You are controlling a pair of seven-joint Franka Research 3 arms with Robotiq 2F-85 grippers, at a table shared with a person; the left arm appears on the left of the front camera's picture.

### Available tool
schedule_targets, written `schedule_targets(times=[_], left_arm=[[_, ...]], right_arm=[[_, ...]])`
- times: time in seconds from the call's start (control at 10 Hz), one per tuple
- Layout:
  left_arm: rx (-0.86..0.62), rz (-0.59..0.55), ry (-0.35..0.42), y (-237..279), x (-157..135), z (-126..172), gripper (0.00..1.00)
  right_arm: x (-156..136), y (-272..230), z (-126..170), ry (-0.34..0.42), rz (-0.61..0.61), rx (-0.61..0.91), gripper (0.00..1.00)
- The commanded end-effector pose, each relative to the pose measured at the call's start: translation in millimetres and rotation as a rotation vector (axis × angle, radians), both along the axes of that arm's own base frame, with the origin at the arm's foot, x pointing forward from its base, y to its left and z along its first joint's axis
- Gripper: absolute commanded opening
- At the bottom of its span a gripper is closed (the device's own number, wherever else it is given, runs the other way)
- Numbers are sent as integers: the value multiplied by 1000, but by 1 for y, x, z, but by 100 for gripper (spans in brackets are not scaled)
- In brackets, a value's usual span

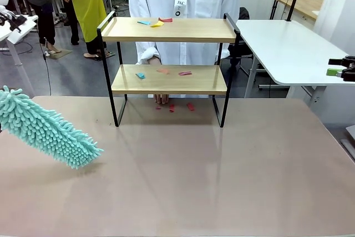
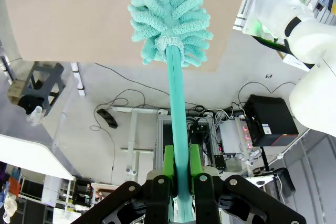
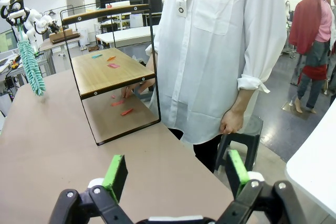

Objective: Clean the shelf.
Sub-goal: Clean the specific section of the Shelf indicated by the human with the Duster.

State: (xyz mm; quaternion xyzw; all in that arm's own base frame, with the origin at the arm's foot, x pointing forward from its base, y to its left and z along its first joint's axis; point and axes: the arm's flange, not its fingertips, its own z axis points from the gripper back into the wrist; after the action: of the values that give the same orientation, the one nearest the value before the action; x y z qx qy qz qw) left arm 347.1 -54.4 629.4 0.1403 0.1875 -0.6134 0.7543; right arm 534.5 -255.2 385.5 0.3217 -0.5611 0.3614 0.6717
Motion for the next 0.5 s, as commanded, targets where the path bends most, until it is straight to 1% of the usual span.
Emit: schedule_targets(times=[0.0, 0.2, 0.3, 0.4], left_arm=[[2, 14, -10, 0, -1, 3, 13], [0, 0, 0, 0, 0, 0, 13], [-58, 68, -1, 1, -10, -7, 13], [-137, 90, -4, -3, -13, -12, 13]], right_arm=[[1, 1, 2, -3, -2, -5, 100], [1, 1, 2, -3, -2, -5, 100], [1, 1, 2, -3, -2, -5, 100], [1, 1, 2, -3, -2, -5, 100]])
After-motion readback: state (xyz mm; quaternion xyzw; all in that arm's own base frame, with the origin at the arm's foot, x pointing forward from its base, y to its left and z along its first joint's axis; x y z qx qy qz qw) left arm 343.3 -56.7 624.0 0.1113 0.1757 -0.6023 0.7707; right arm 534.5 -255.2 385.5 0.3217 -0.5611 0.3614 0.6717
